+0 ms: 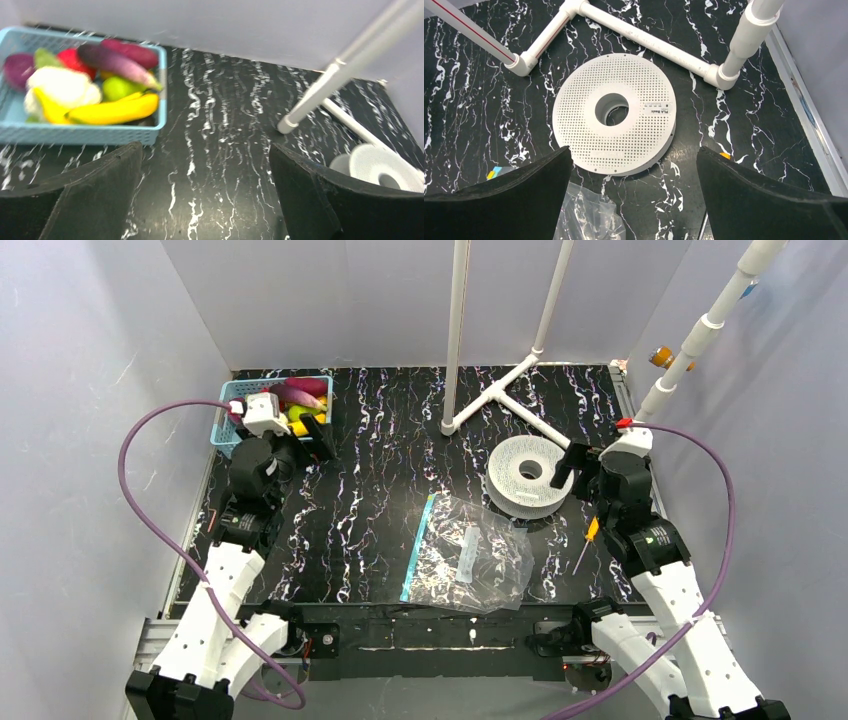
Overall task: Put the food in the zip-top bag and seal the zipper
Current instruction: Pick up the zipper food storage bag at the center of the board.
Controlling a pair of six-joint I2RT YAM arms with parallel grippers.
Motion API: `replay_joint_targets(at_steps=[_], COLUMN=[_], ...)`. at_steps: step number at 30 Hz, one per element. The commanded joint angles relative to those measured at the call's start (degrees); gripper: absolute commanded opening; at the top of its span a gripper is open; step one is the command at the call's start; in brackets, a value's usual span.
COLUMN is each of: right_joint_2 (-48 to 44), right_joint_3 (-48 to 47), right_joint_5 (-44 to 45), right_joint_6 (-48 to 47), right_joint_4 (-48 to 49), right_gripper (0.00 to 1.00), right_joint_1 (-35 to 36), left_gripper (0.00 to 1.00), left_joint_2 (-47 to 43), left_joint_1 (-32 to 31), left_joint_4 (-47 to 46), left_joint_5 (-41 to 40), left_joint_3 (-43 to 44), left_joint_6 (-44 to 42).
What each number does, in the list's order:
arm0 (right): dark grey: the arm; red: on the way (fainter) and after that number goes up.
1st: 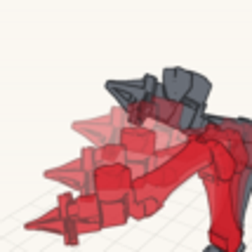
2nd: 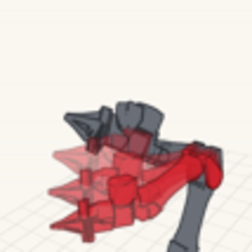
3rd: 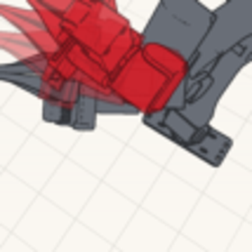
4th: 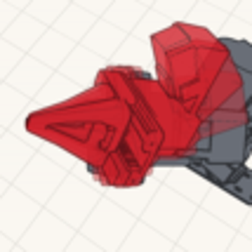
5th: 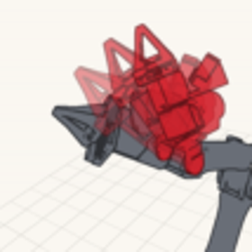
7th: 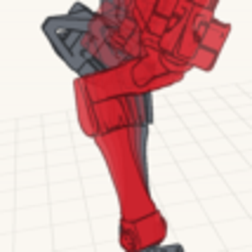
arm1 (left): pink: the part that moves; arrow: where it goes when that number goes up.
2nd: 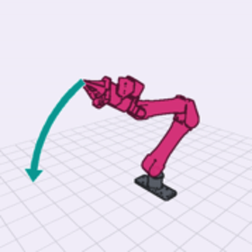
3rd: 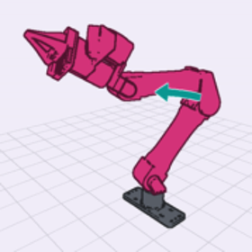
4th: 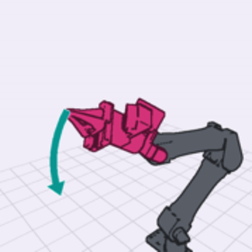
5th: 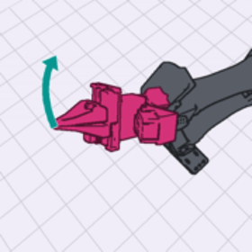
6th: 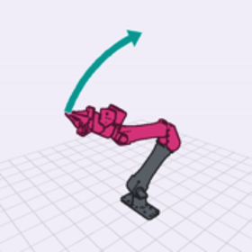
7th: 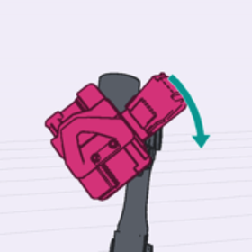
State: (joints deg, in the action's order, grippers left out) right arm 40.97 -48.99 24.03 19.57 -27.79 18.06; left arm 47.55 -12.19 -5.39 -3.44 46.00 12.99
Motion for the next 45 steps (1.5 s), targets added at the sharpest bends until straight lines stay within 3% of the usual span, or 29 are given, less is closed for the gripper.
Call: replay_joint_targets(at_steps=[1, 4, 7, 11, 17, 22, 32, 45], right_joint_2=[0.2, 0.26, 0.36, 2.22, 5.4, 5.92, 6.23, 4.79], right_joint_3=[-2.27, -1.95, -1.47, -2.85, -3.75, -2.95, -1.89, -0.81], right_joint_5=[-2.15, -5.83, -5.3, -12.43, -26.3, -29.51, -31.8, -31.79], right_joint_6=[1.46, 3.38, 9.07, 9.95, 9.31, 9.85, 12.11, 12.55], right_joint_4=[-0.3, -0.82, -2.68, -3.82, -3.79, -2.84, -1.67, -1.87], right_gripper=[1.0, 1.0, 1.0, 1.0, 1.0, 1.0, 1.0, 1.0], right_joint_1=[-0.13, -0.13, -0.1, -0.13, -0.14, 0.0, 0.57, 0.83], left_gripper=[0.98, 0.98, 0.98, 0.98, 0.98, 0.98, 0.86, 0.54], left_joint_2=[0.66, -0.36, -2.13, -1.9, 11.41, 26.31, 44.38, 50.51], left_joint_1=[-0.04, -0.12, -0.12, -0.12, -0.12, -0.84, -6.96, -13.69], left_joint_4=[12.48, 18.97, 18.62, 17.14, 14.07, 11.89, 8.01, 8.9], left_joint_5=[-15.47, -13.26, -9.29, 1.25, 26.25, 42.69, 49.14, 45.01], left_joint_3=[5.6, 7.25, 4.63, 2.61, 4.74, 7.22, 7.51, 8.2], left_joint_6=[7.56, 5.11, 2.51, 2.1, 8.49, 14.3, 21.65, 20.89])
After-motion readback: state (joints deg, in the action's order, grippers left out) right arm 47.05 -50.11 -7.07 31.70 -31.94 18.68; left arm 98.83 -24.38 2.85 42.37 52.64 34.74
